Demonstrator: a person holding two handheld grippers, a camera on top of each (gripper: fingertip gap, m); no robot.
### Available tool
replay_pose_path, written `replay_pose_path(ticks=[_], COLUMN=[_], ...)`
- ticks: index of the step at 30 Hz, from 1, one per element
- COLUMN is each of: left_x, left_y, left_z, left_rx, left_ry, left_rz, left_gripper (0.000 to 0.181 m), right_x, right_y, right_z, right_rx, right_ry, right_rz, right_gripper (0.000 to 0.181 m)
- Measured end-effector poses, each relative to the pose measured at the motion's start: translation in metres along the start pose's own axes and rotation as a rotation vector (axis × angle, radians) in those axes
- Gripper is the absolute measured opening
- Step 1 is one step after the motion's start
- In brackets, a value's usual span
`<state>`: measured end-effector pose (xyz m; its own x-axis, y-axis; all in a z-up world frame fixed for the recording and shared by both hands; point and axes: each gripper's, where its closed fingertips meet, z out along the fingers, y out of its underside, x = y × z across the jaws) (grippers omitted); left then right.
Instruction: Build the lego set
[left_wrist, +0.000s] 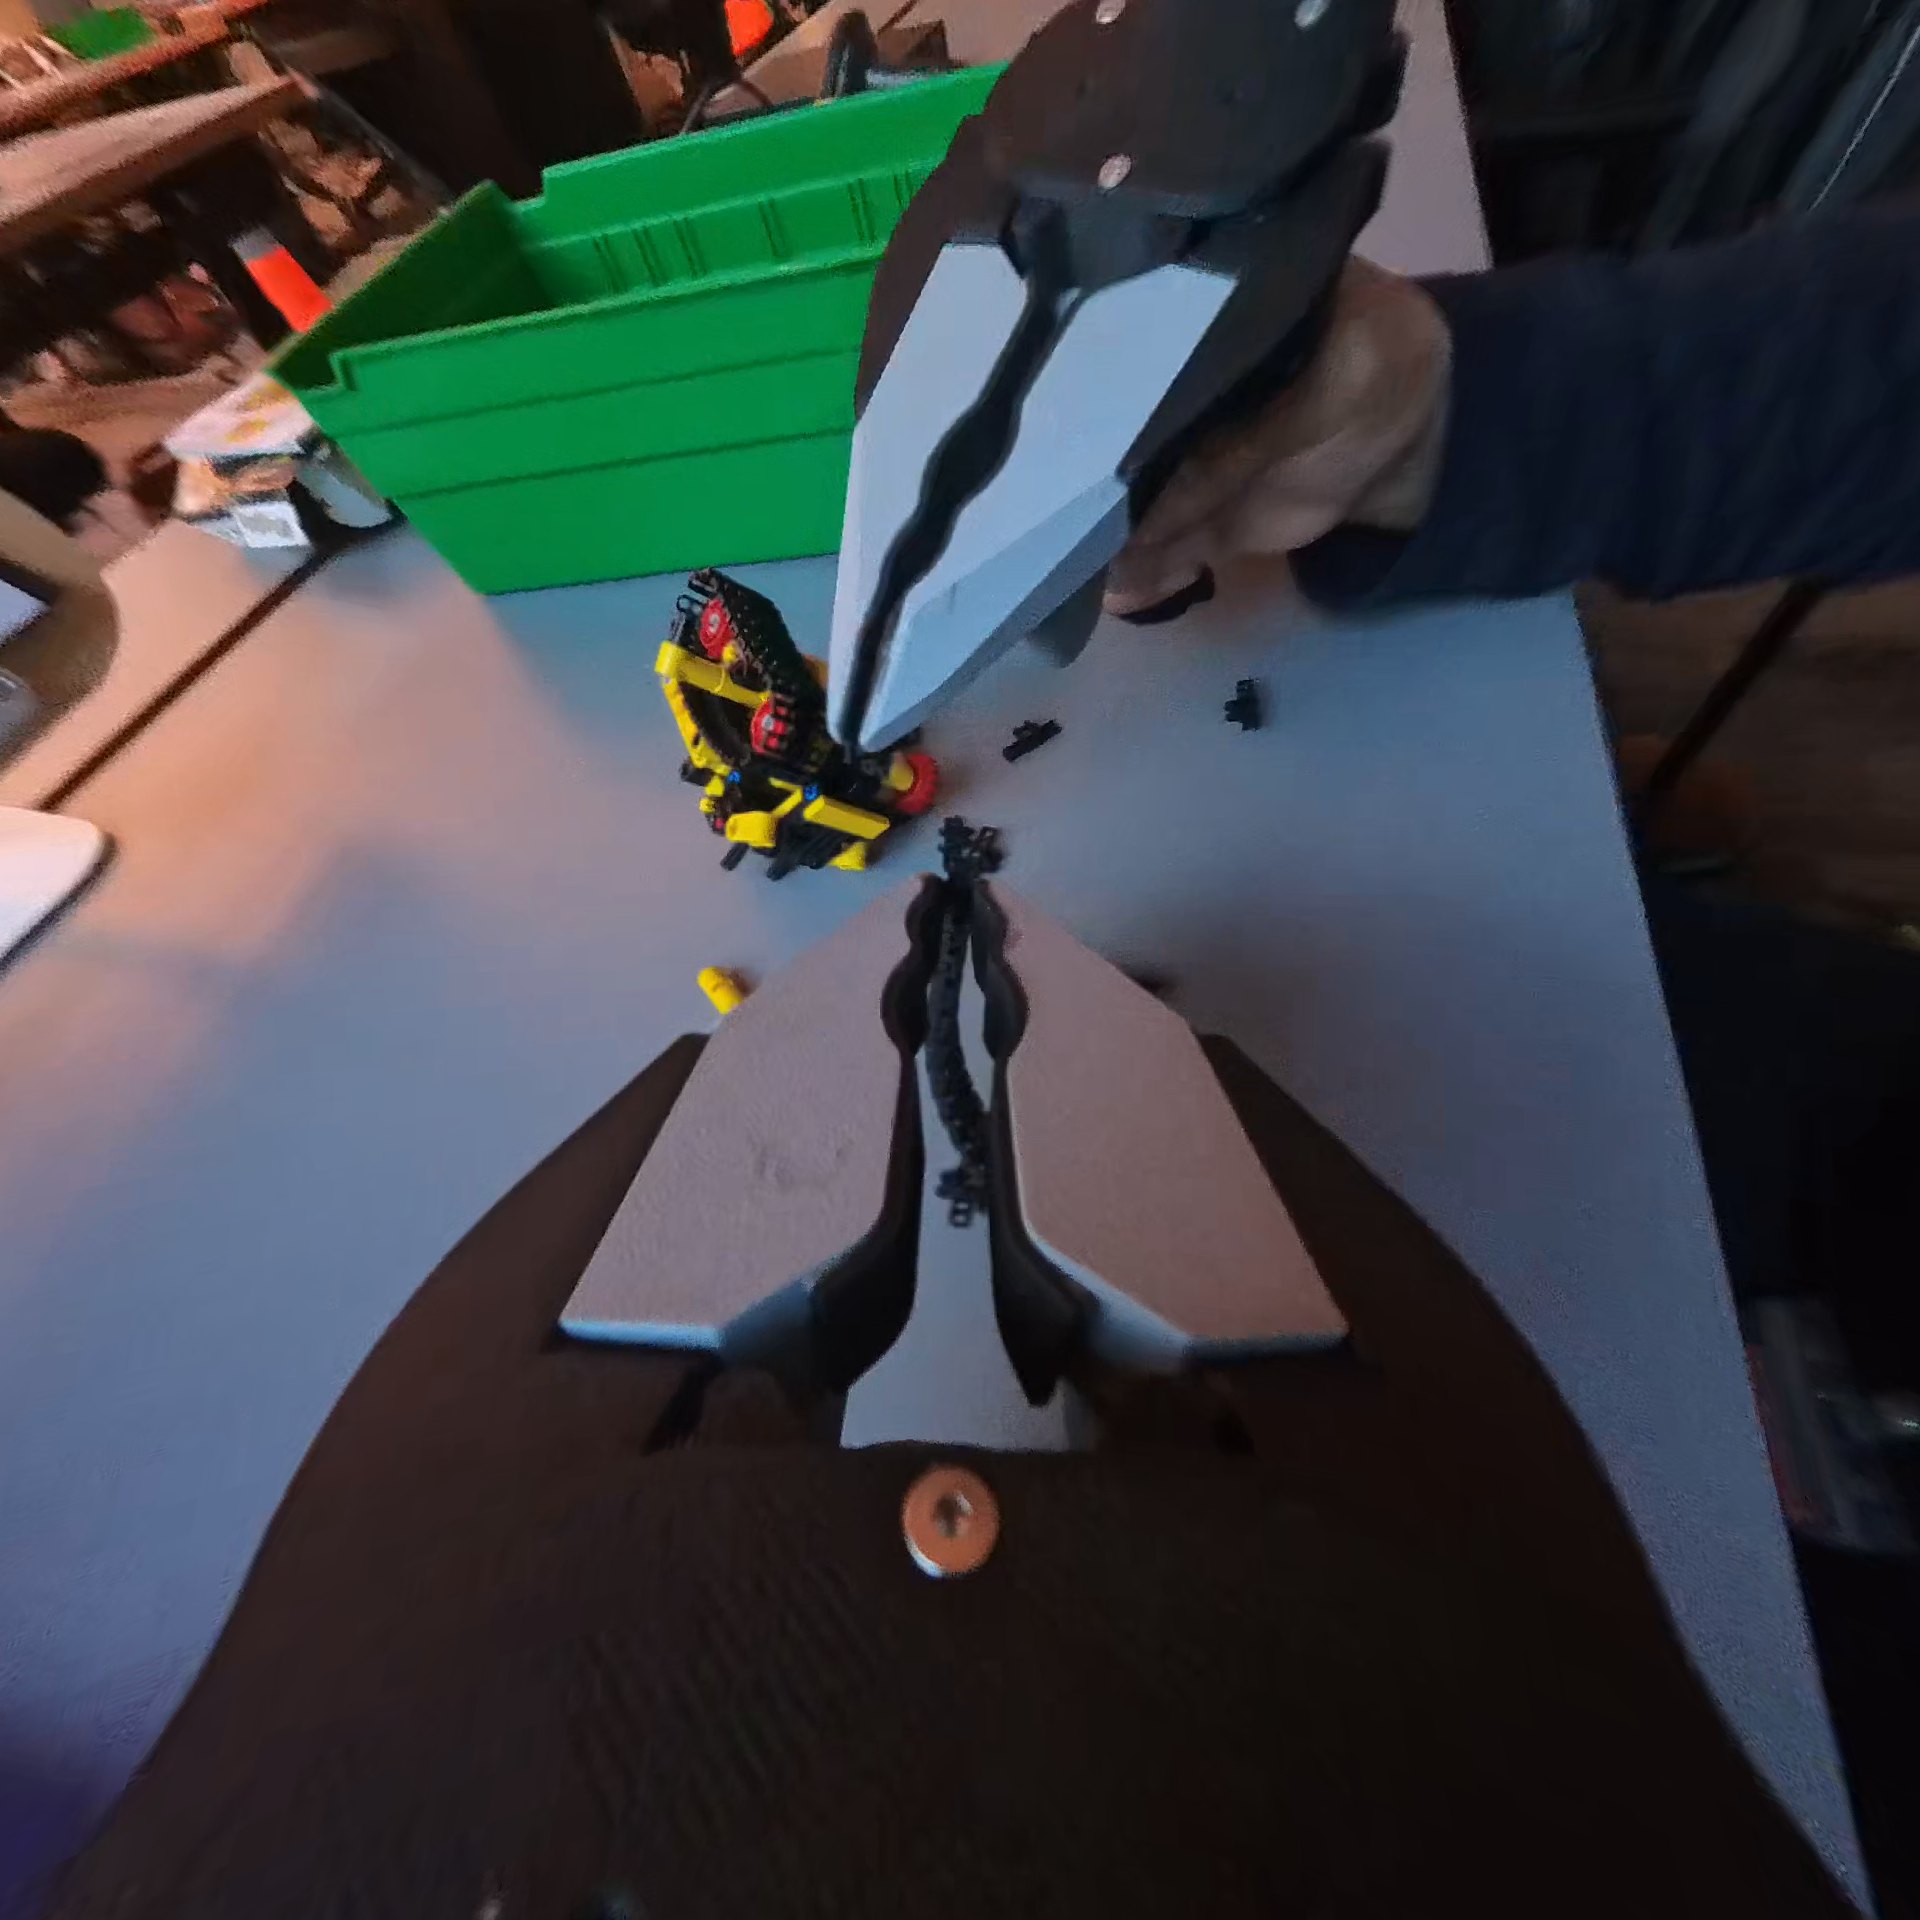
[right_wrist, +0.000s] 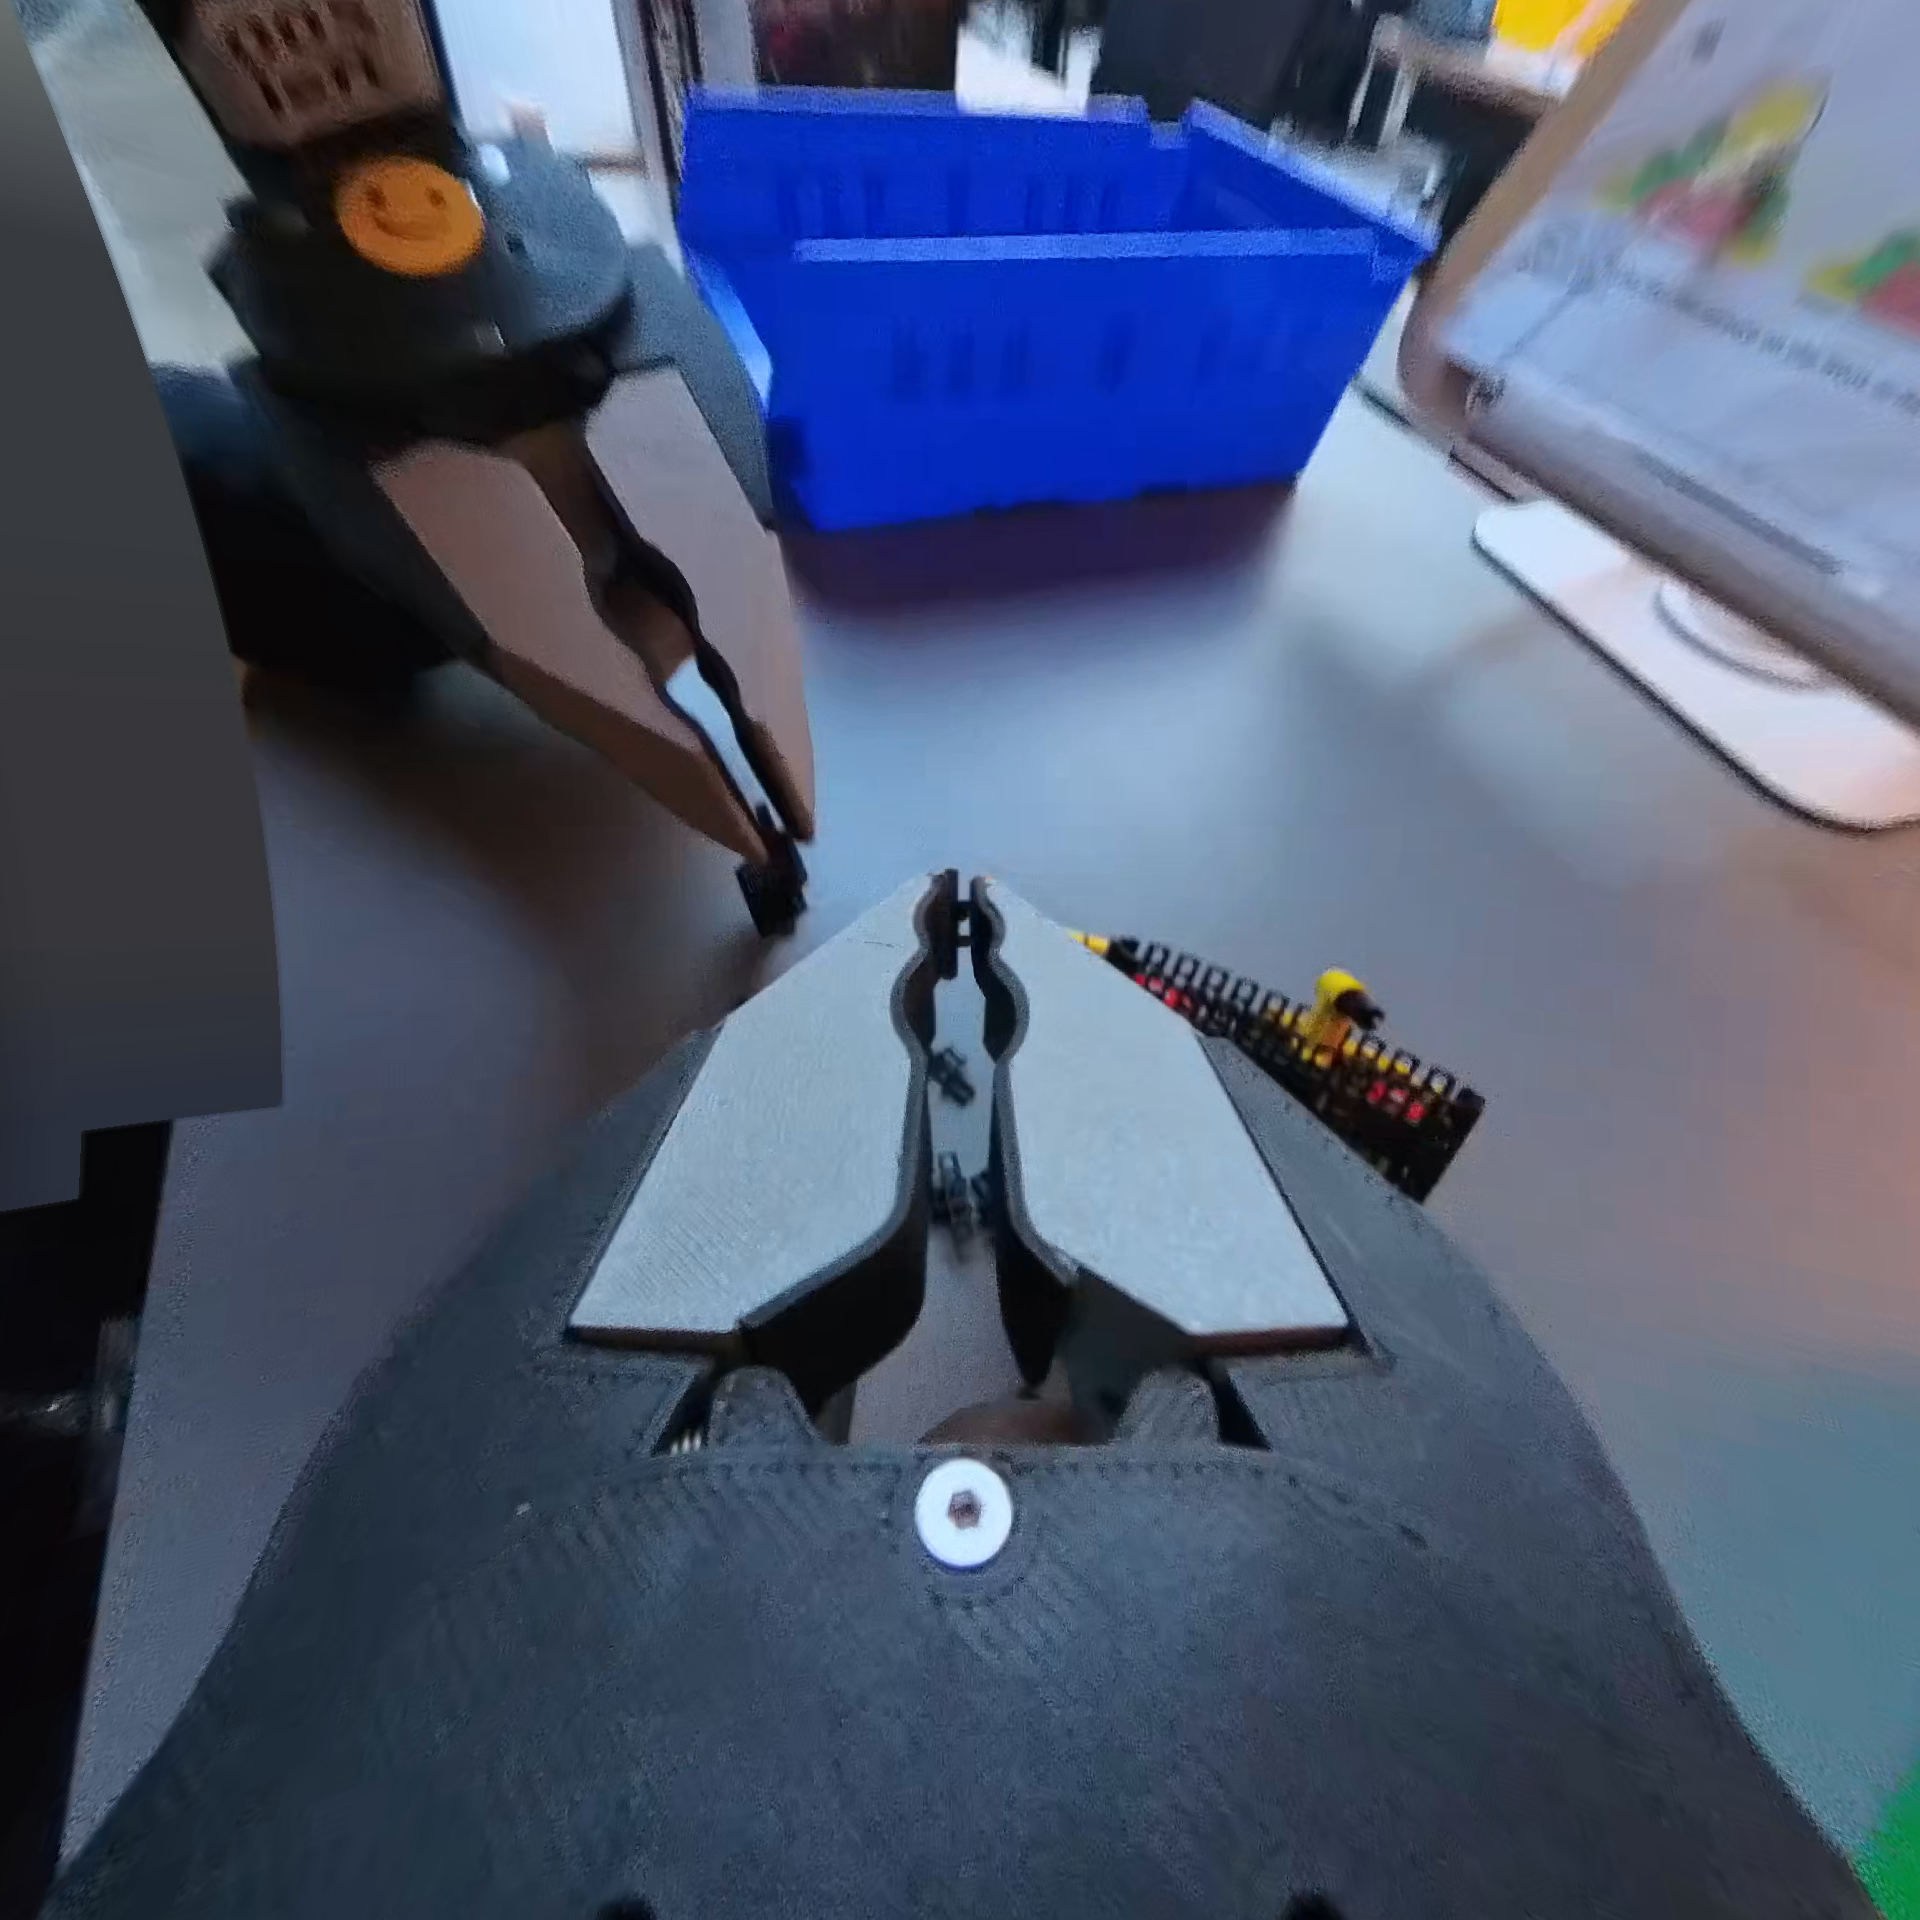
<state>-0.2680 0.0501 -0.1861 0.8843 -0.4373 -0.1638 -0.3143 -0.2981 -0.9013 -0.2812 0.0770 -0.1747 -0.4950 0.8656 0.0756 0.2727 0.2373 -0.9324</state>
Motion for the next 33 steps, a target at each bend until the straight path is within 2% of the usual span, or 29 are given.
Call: replay_pose_path(ticks=[4,6,7,8,11,14,17,21,26,27,31,33], left_x=[-0.010,-0.008,-0.009,-0.009,-0.006,-0.005,0.002,0.009,0.006,0.007,0.007,0.007], left_y=[0.005,0.008,0.010,0.012,0.014,0.011,0.003,0.000,0.001,0.000,-0.001,-0.003], left_z=[-0.003,-0.002,-0.001,0.000,0.003,0.002,0.000,-0.001,0.000,-0.001,-0.001,-0.003], left_rx=[0.011,-0.003,-0.019,-0.031,-0.044,-0.024,0.022,0.034,0.032,0.042,0.043,0.055], left_ry=[0.027,0.045,0.033,0.024,0.029,0.037,0.082,0.113,0.108,0.116,0.107,0.106], left_rz=[-0.113,-0.120,-0.108,-0.091,-0.064,-0.063,-0.065,-0.052,-0.084,-0.084,-0.067,-0.060], left_gripper=[0.001,0.002,0.001,0.001,0.001,0.001,0.001,0.002,0.007,0.003,0.002,0.001], right_x=[-0.004,-0.006,-0.007,-0.007,-0.012,-0.019,-0.032,-0.040,-0.040,-0.040,-0.039,-0.038], right_y=[0.035,0.063,0.077,0.078,0.052,0.030,0.014,0.013,0.008,0.006,0.007,0.005], right_z=[0.008,0.014,0.015,0.017,0.015,0.011,0.011,0.011,0.007,0.006,0.005,0.005], right_rx=[-0.199,-0.338,-0.418,-0.432,-0.299,-0.186,-0.105,-0.093,-0.062,-0.053,-0.052,-0.045], right_ry=[-0.052,-0.050,-0.050,-0.040,-0.055,-0.071,-0.095,-0.110,-0.123,-0.126,-0.132,-0.128], right_rz=[0.025,-0.019,-0.033,-0.048,-0.096,-0.148,-0.201,-0.261,-0.247,-0.235,-0.212,-0.199], right_gripper=[0.008,0.002,0.008,0.008,0.006,0.019,0.015,0.000,0.000,0.000,0.000,0.014])
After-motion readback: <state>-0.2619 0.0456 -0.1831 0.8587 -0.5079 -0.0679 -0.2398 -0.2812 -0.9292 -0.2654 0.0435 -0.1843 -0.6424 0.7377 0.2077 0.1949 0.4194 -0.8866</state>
